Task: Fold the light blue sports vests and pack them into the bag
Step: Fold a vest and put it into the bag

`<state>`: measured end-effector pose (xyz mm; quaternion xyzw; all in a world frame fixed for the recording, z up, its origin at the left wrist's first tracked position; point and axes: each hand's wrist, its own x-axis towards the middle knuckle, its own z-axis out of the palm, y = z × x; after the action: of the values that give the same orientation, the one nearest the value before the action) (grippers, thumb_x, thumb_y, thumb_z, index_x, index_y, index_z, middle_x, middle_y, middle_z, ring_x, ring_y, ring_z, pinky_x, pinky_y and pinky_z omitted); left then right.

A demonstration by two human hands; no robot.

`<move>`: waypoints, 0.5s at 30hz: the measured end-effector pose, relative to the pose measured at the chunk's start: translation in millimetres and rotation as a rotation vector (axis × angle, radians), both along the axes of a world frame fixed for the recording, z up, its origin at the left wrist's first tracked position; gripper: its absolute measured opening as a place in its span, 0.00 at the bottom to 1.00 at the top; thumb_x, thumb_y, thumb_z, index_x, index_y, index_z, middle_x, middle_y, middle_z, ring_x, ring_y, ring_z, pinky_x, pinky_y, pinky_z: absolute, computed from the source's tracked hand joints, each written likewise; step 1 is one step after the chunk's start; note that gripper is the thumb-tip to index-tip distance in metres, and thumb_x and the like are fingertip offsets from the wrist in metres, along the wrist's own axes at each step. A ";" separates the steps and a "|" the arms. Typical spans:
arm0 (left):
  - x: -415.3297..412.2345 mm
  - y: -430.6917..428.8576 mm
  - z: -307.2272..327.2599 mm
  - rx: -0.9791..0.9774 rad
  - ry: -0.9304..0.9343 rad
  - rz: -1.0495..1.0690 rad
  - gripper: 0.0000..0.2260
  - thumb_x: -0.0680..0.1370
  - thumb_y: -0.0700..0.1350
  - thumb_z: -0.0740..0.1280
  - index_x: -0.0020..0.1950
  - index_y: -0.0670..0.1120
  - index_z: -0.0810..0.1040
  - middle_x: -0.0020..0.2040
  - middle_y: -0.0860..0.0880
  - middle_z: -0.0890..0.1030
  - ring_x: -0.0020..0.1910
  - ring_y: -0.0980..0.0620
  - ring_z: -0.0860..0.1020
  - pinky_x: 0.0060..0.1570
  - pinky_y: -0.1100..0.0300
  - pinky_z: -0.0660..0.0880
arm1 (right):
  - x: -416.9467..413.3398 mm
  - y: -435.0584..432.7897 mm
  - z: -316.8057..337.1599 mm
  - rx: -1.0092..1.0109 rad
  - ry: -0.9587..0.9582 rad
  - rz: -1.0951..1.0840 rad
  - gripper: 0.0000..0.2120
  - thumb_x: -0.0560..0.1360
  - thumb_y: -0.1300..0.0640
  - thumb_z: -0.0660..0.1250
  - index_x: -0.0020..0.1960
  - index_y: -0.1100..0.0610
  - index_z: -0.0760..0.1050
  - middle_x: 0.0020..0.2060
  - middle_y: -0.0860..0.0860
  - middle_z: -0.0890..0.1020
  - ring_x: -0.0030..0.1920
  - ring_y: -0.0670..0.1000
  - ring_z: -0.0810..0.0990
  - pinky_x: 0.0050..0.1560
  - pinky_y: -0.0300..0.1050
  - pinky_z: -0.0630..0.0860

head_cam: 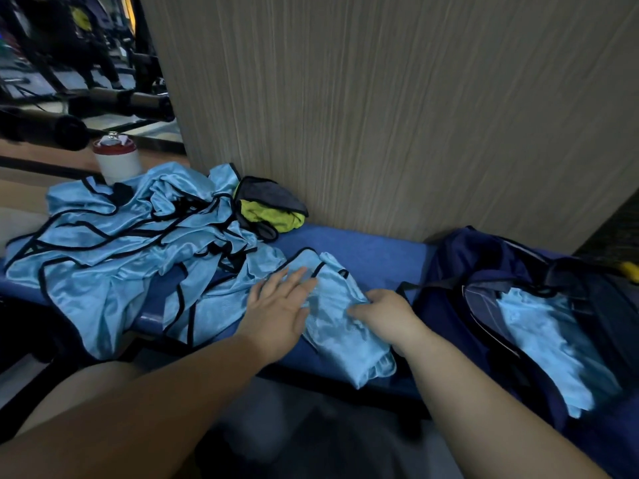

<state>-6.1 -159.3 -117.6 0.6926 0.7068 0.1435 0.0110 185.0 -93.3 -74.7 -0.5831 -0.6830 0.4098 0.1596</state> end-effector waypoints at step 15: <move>52.1 9.9 40.9 0.016 -0.990 0.210 0.15 0.76 0.59 0.68 0.50 0.47 0.76 0.43 0.51 0.79 0.43 0.54 0.77 0.44 0.60 0.73 | 30.8 4.9 21.4 -0.486 0.792 -0.380 0.14 0.76 0.61 0.67 0.56 0.70 0.78 0.51 0.65 0.83 0.47 0.63 0.83 0.52 0.57 0.80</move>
<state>46.0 -149.4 -76.7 0.4667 0.6817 0.4604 0.3248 215.8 -88.4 -53.3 -0.5171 -0.3367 0.7106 0.3381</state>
